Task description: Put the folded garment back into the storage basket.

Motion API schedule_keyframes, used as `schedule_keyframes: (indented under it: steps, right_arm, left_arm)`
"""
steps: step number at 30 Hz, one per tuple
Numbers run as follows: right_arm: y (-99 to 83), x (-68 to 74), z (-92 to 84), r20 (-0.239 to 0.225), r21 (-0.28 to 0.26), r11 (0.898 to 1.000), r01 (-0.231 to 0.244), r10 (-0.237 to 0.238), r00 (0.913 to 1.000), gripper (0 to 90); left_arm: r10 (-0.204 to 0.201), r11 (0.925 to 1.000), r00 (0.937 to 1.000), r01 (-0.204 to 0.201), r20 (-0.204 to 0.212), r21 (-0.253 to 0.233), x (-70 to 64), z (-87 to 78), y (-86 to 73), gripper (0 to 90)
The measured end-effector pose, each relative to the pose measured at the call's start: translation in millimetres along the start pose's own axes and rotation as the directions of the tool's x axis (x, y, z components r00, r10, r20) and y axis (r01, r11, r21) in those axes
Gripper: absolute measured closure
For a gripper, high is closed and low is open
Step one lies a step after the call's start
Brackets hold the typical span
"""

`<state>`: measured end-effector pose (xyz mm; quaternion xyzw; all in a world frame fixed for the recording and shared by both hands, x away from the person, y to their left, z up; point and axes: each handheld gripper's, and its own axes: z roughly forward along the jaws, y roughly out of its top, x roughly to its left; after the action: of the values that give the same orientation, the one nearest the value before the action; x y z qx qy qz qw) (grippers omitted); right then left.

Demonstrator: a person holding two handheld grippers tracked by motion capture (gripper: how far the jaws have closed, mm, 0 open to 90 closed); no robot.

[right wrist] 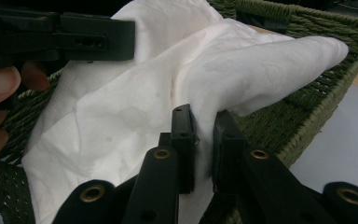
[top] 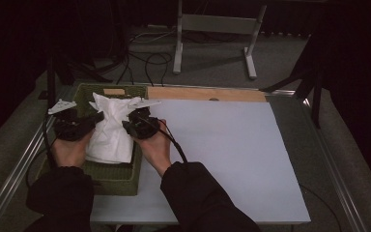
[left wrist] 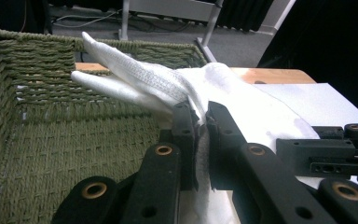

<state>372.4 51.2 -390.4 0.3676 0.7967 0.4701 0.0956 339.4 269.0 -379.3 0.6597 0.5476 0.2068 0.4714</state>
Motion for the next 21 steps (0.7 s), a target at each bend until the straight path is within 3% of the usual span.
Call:
schedule_keyframes:
  steps: [21]
  right_arm:
    - [-0.1, 9.2, 12.9, 0.002, 0.013, 1.0, 0.018, -0.018, 0.9998, 81.3]
  left_arm:
    - [-0.001, 1.0, 0.9998, 0.002, -0.021, 0.005, 10.4, -2.8, -4.5, 83.6]
